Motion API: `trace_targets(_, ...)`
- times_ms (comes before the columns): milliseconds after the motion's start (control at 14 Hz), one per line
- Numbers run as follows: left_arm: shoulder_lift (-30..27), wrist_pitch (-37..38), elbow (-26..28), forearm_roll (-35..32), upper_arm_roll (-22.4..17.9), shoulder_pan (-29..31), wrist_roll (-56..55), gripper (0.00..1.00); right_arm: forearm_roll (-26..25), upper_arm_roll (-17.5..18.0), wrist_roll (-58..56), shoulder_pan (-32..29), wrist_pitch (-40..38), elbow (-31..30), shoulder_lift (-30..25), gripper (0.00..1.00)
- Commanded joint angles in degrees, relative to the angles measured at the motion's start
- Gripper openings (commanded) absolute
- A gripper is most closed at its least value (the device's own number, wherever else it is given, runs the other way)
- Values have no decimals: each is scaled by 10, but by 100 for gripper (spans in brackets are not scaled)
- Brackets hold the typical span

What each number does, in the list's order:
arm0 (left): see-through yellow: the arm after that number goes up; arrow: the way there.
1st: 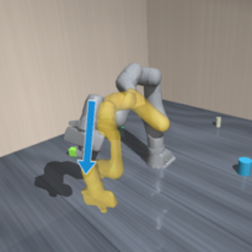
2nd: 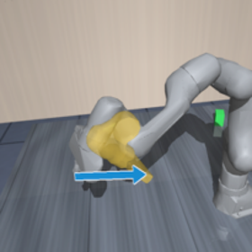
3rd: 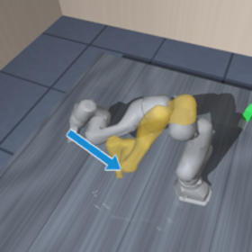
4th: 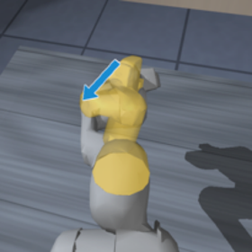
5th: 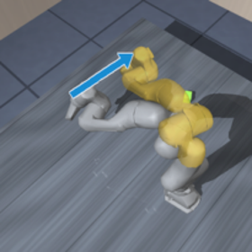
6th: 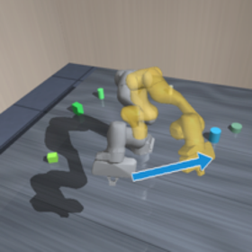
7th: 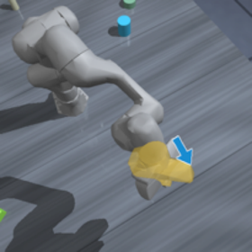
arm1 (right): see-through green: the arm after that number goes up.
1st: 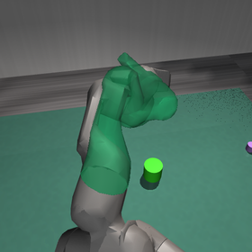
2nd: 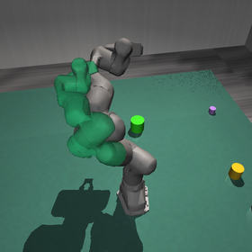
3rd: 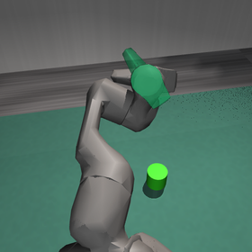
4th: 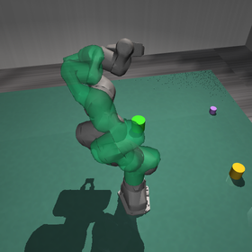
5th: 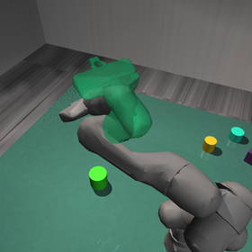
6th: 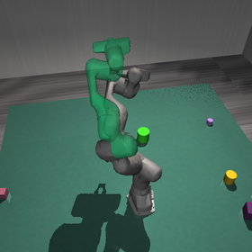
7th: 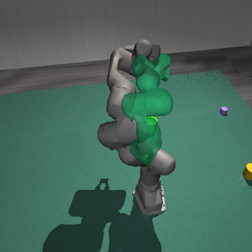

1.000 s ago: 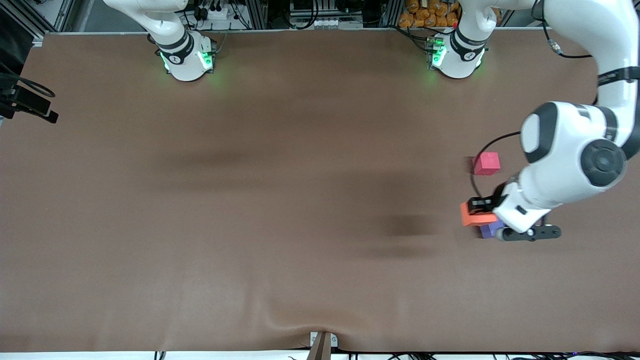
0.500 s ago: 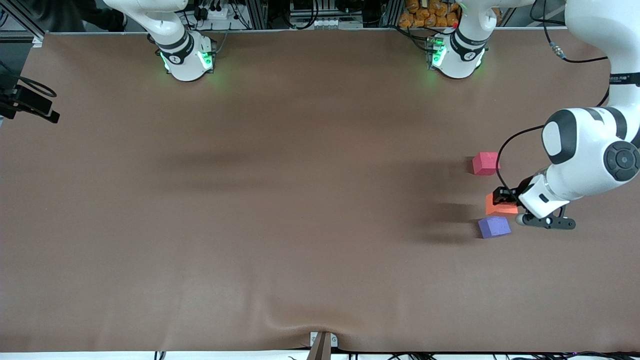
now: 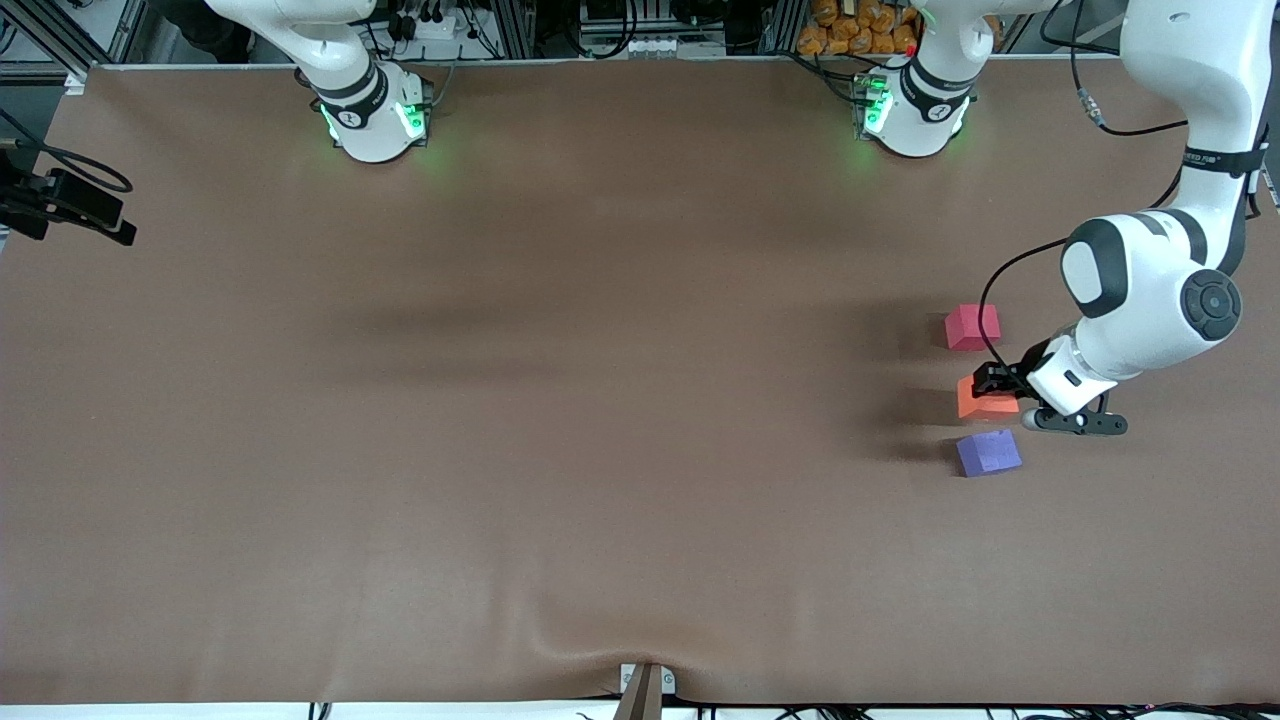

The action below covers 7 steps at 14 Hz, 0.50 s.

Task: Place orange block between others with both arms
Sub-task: 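Lower the orange block between the pink and purple blocks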

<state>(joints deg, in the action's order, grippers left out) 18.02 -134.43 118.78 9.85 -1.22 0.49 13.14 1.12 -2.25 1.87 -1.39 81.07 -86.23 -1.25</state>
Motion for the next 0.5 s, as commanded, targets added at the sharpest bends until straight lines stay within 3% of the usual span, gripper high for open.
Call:
trace_targets(0,-22,-35,39,13,8,25,32,34,2,-2,7,1,-7,5,-2,100)
trace_targets(429,-19,-73,66,14,7,31,31,34,3,0,8,3,-9,4,-1,100)
